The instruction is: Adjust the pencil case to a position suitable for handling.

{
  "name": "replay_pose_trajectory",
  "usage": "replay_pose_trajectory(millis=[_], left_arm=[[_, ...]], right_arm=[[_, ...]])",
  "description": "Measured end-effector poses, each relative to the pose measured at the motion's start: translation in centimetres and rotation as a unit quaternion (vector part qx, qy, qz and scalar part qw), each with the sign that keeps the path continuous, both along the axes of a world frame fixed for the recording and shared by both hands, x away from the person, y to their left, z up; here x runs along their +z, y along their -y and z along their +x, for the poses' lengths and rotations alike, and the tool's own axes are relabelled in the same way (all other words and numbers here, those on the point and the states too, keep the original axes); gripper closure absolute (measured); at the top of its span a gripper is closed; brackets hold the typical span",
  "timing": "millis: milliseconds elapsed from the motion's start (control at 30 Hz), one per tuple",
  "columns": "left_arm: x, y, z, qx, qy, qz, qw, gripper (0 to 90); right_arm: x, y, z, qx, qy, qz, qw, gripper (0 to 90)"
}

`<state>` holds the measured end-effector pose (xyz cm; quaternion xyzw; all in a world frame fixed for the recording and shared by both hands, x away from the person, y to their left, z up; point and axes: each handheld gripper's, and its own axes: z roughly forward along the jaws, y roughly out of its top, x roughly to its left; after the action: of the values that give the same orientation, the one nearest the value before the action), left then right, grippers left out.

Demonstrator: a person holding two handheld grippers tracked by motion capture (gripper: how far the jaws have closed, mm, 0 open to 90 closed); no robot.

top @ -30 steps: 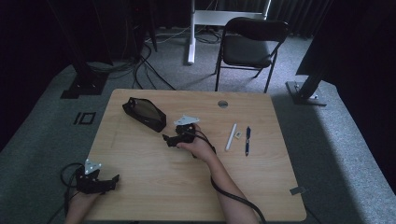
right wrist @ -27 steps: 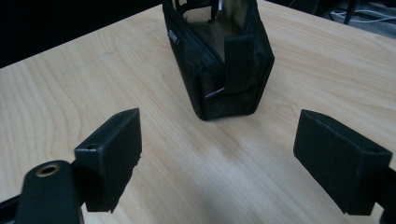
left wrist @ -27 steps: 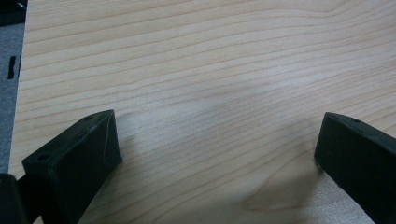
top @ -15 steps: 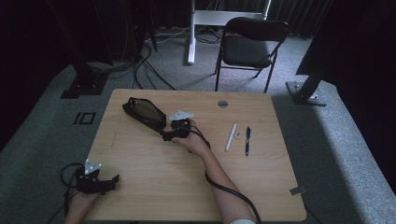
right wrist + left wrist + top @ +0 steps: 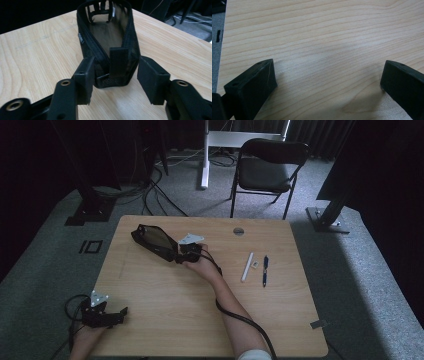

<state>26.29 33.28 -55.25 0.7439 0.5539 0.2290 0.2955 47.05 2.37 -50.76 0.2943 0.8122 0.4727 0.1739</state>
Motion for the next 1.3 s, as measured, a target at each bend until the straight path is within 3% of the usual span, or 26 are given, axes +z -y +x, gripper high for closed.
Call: replay_pose_trajectory(millis=[200,433,500,1133,1300], left_arm=[[0.0,0.0,0.0,0.000,0.000,0.000,1.0000,0.3],[0.0,0.0,0.0,0.000,0.000,0.000,1.0000,0.3],[0.0,0.0,0.0,0.000,0.000,0.000,1.0000,0.3],[0.0,0.0,0.0,0.000,0.000,0.000,1.0000,0.3],[0.0,0.0,0.0,0.000,0.000,0.000,1.0000,0.3]], right_arm=[[0.1,-0.3,0.4,0.003,-0.005,-0.005,1.0000,61.1],[0.1,-0.4,0.7,0.007,-0.001,-0.020,0.9998,66.1],[0.0,-0.5,0.7,0.010,-0.004,-0.020,0.9997,71.4],[0.0,0.8,-0.7,0.009,-0.013,-0.010,0.9998,72.9],[-0.1,1.3,-1.3,0.009,-0.014,-0.018,0.9997,73.0]])
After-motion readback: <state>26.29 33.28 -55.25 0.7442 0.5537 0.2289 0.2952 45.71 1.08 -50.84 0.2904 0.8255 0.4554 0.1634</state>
